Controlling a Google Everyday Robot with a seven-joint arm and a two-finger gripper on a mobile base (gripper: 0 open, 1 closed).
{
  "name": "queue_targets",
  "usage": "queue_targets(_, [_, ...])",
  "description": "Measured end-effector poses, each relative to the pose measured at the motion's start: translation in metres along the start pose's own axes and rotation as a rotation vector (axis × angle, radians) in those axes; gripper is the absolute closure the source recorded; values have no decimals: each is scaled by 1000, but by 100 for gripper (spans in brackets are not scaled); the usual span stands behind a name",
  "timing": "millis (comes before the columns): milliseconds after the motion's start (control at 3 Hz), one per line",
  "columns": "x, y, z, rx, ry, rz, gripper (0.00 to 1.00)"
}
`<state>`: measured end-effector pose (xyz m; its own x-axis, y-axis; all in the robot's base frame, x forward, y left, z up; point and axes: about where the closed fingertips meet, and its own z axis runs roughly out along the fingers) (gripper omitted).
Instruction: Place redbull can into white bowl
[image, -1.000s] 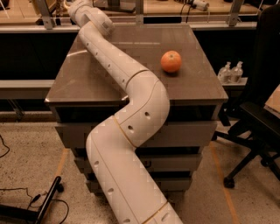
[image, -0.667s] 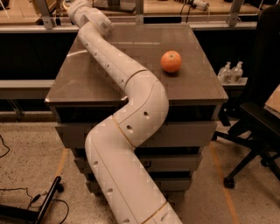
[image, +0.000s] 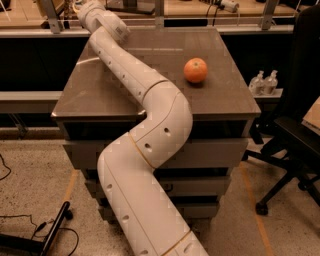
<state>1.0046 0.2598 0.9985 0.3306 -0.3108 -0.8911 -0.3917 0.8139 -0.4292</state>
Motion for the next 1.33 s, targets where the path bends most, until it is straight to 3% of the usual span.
queue_targets(667, [8,2,1,-2,4,-15,100])
queue_targets(1333, [6,-22,-6,31,9,-35,100])
